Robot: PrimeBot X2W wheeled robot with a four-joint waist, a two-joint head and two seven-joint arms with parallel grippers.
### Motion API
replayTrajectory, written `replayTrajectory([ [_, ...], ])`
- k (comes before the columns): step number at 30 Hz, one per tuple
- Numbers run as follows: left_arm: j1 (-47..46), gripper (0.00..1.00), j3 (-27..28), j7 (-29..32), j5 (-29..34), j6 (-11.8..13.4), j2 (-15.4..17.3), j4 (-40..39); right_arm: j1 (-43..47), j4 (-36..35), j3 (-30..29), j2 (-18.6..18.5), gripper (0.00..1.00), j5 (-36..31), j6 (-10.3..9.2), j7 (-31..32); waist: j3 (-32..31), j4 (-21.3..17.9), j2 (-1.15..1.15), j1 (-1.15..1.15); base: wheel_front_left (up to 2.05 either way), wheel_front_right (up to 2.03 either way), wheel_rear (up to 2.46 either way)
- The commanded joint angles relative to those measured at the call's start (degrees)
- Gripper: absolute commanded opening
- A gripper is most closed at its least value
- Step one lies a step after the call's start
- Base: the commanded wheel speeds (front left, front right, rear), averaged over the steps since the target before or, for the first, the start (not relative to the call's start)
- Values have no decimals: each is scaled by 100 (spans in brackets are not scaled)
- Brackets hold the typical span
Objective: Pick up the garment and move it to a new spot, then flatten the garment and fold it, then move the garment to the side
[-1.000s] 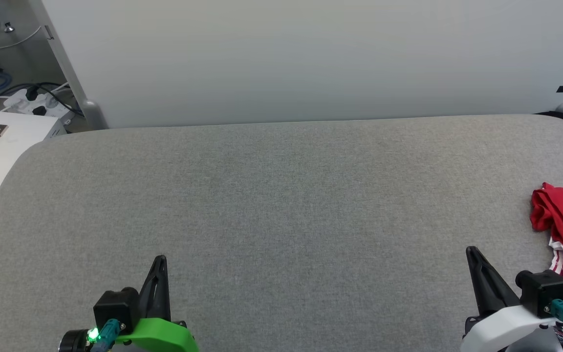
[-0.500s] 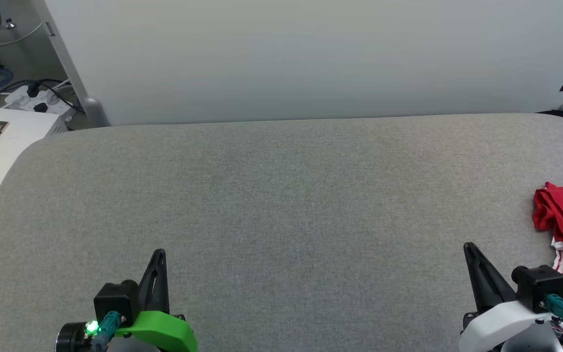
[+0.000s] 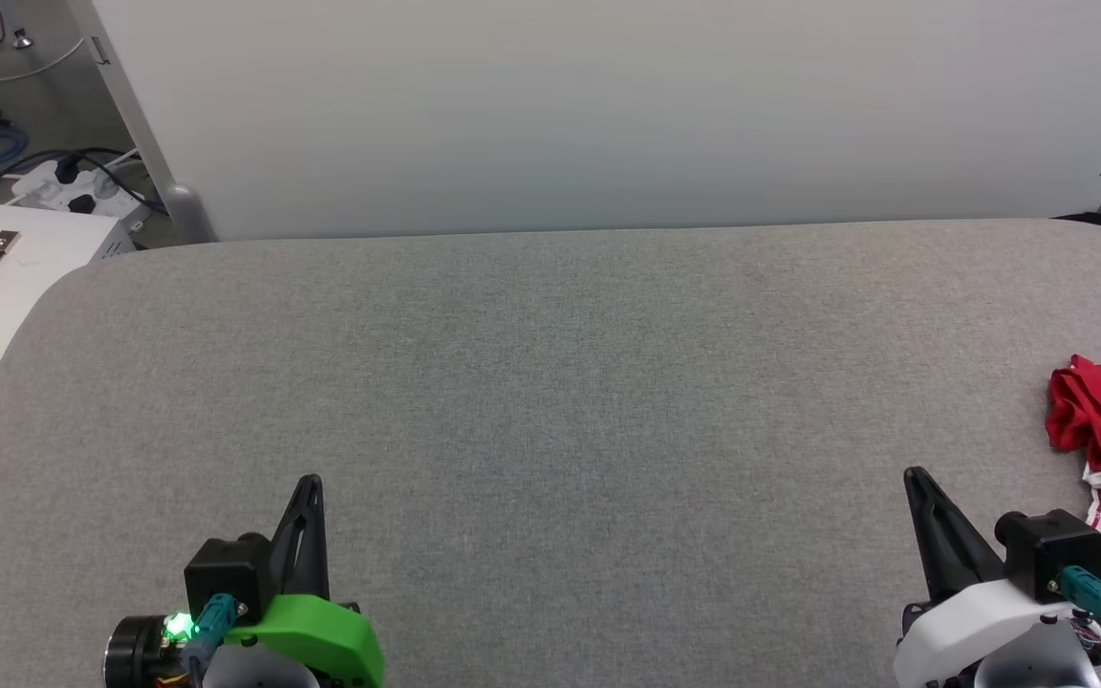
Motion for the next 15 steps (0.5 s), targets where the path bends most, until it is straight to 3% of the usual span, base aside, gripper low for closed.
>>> replayTrajectory([
  [1,-122,0,39,30,86,-30,-47,-36,-134,33,-13,15,0,-71,-3,-16,4,3,0,0,0,0,0],
  [15,-188,0,122,191,265,-70,-96,-112,-246,119,-23,44,0,-184,-3,-19,37,28,0,0,0,0,0],
])
